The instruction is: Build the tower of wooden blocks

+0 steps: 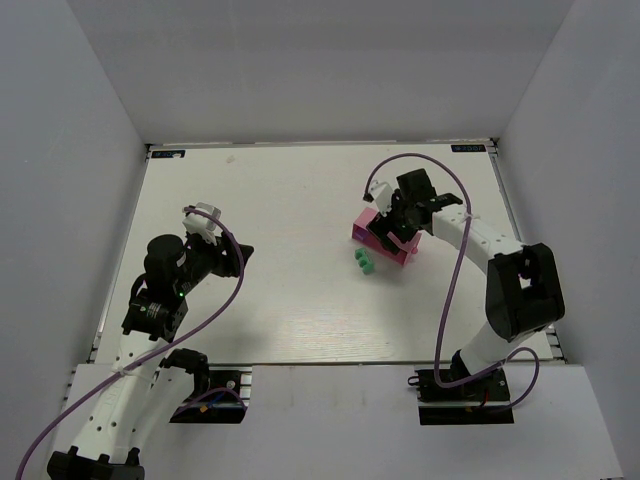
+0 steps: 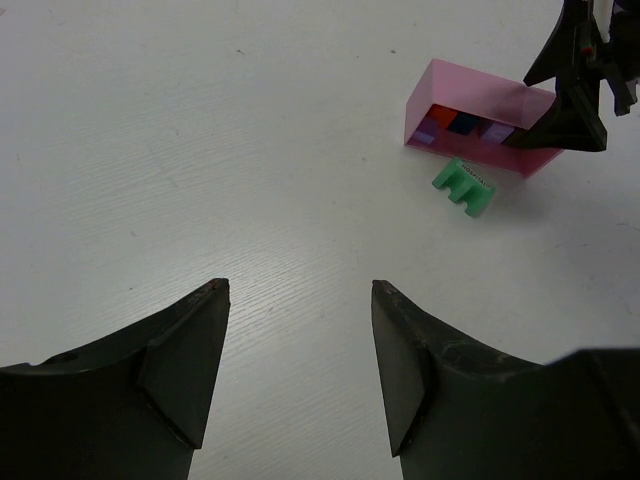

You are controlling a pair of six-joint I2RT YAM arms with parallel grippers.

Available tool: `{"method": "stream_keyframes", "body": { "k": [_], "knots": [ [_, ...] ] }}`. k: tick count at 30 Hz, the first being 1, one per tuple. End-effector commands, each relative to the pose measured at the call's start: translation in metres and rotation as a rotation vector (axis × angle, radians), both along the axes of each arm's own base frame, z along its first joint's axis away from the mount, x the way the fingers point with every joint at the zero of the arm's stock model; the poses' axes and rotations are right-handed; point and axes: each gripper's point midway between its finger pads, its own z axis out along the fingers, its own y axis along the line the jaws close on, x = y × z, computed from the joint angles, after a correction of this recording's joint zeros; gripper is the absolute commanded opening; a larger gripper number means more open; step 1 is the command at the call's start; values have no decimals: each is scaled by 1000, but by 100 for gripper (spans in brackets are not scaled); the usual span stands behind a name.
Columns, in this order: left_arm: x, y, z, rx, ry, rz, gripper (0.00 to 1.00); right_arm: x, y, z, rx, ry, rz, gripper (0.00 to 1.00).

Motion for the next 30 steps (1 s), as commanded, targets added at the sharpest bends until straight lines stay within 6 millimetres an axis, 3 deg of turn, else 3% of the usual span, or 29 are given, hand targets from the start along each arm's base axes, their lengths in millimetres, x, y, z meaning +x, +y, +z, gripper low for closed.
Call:
{"method": "stream_keyframes", "body": {
  "k": [1, 14, 25, 30],
  "knots": [
    [-1, -4, 16, -9, -36, -22, 69, 11, 3, 14, 18, -28, 15, 90],
    [-1, -4, 16, -9, -36, -22, 69, 21, -2, 2, -6, -10, 8, 90],
    [-1, -4, 16, -9, -36, -22, 69, 16, 1, -7, 6, 37, 40, 90],
    [-1, -4, 16, -9, -36, -22, 69, 14, 2, -9, 16, 63, 48, 82]
  ]
}}
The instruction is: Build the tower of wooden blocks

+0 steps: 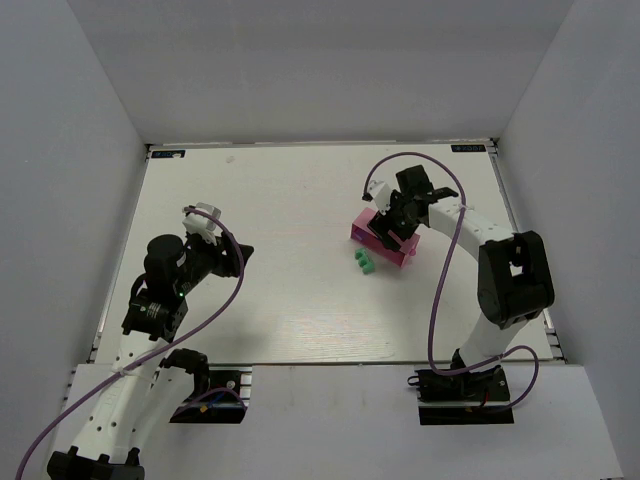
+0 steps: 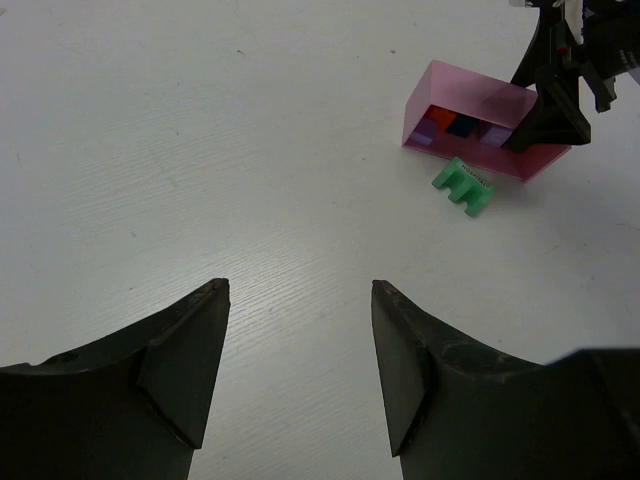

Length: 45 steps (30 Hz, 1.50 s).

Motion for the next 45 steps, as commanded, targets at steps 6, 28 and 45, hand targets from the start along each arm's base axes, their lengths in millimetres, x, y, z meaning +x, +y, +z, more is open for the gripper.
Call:
{"method": "stream_keyframes", "body": {
  "k": [6, 28, 45],
  "knots": [
    [-1, -4, 16, -9, -36, -22, 69, 5, 10, 9, 51, 17, 33, 90],
    [-1, -4, 16, -9, -36, -22, 69, 14, 23, 5, 78, 55, 52, 68],
    [-1, -4, 16, -9, -36, -22, 69, 46, 17, 50, 54, -166, -36, 0]
  ]
}}
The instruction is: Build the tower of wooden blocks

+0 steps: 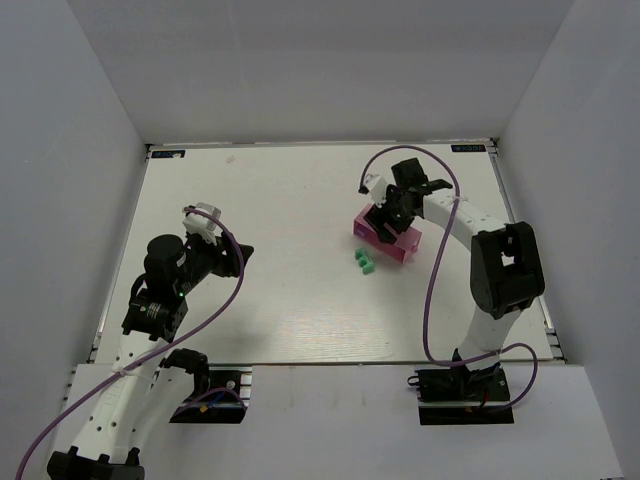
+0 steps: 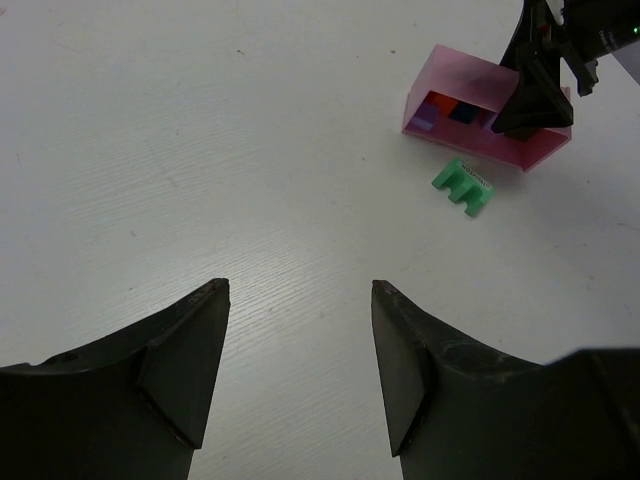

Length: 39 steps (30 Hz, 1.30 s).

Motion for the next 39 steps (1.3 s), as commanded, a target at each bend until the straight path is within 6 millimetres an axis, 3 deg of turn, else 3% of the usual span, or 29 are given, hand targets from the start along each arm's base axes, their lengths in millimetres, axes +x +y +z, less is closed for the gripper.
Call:
{"method": "stream_keyframes", "body": {
  "k": [1, 8, 9, 10, 12, 16, 18, 19, 20, 25, 26, 30, 31, 33, 34, 35, 38, 39],
  "knots": [
    [-1, -4, 16, -9, -36, -22, 69, 29, 1, 52, 17, -203, -53, 0],
    [-1, -4, 16, -9, -36, -22, 69, 39, 3, 65, -49, -348, -99, 0],
    [-1, -4, 16, -9, -36, -22, 69, 41, -6, 64, -102, -374, -134, 0],
    [-1, -4, 16, -9, -36, -22, 69, 42, 3, 65, -107, -409, -125, 0],
    [-1, -4, 16, -9, -36, -22, 69, 44, -3, 60, -191, -469, -154, 0],
    [-1, -4, 16, -9, -36, -22, 69, 41, 5, 49, -291, -584, -160, 0],
    [-1, -4, 16, -9, -36, -22, 69, 49, 12, 63, -306, -699, -181, 0],
    [-1, -4, 16, -9, -36, -22, 69, 46, 3, 62, -355, -718, -213, 0],
    [-1, -4, 16, -9, -36, -22, 69, 47, 14, 69, -331, -771, -220, 0],
    [-1, -4, 16, -9, -36, -22, 69, 41, 12, 80, -394, -870, -221, 0],
    [-1, -4, 16, -9, -36, -22, 69, 42, 15, 89, -386, -907, -218, 0],
    [-1, -4, 16, -9, -36, -22, 69, 31, 14, 85, -411, -917, -198, 0],
    [-1, -4, 16, -9, -36, -22, 69, 32, 13, 95, -430, -995, -174, 0],
    [-1, -4, 16, -9, -36, -22, 69, 27, 23, 88, -420, -981, -122, 0],
    [-1, -4, 16, -9, -36, -22, 69, 20, 20, 60, -468, -882, -79, 0],
    [0, -4, 14, -7, -27, -22, 69, 18, 20, 54, -491, -881, -67, 0],
    [0, -4, 14, -7, -27, -22, 69, 23, 20, 63, -479, -948, -102, 0],
    [0, -4, 14, -7, -27, -22, 69, 19, 19, 56, -460, -896, -119, 0]
  ]
}}
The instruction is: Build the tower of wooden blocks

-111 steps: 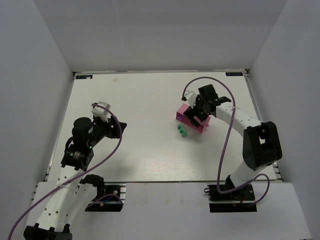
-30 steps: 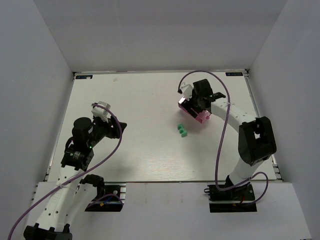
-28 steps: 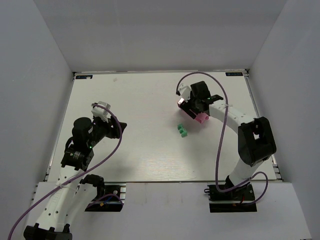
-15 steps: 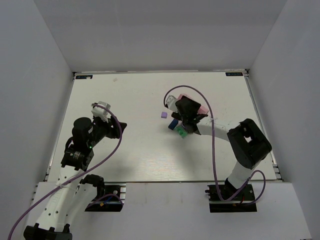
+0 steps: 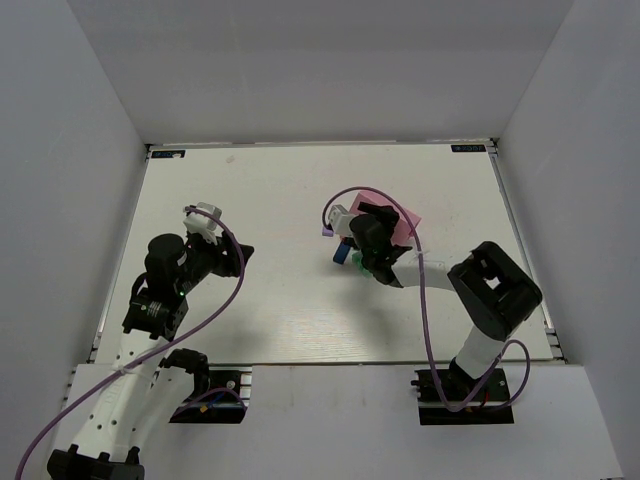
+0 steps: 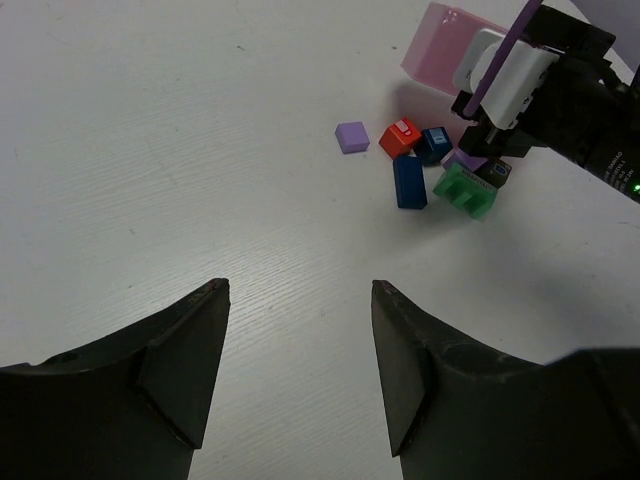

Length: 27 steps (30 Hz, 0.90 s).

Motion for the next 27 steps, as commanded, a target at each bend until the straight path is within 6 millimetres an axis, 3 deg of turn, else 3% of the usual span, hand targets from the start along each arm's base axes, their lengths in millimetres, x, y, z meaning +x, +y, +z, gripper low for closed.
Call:
{"method": "stream_keyframes", "body": {
  "k": [1, 4, 6, 7, 9, 11, 13, 17, 20, 22, 24, 25, 27],
  "knots": [
    [-1, -4, 16, -9, -34, -22, 69, 14, 6, 39, 118, -79, -51, 0],
    [-1, -4, 16, -9, -34, -22, 69, 17, 8, 65, 231, -89, -58, 0],
    [-1, -4, 16, -9, -34, -22, 69, 16, 15, 64, 325, -15, -49, 0],
    [-1, -4, 16, -9, -34, -22, 69, 19, 9, 67, 340, -9, -62, 0],
    [-1, -4, 16, -9, -34, -22, 69, 19, -5, 58, 222, -55, -71, 0],
    [-1, -4, 16, -9, -34, -22, 69, 17, -12, 35, 115, -38, -62, 0],
    [-1, -4, 16, -9, -34, -22, 69, 10, -8, -5, 63, 110, -43, 0],
    [0, -2, 16, -7, -35, -13, 69, -9, -7, -51, -37, 330, 23, 0],
    [0, -2, 16, -7, -35, -13, 69, -14, 0, -58, -6, 392, 38, 0],
    [0, -2, 16, -7, -35, -13, 69, -10, -2, -55, 22, 377, 5, 0],
    [0, -2, 16, -7, -35, -13, 69, 2, -8, -39, 71, 315, -59, 0],
    [0, -2, 16, -7, -35, -13, 69, 8, -5, -20, 128, 255, -68, 0],
    [0, -2, 16, -7, -35, -13, 69, 19, -12, -1, 190, 204, -110, 0]
  ]
}}
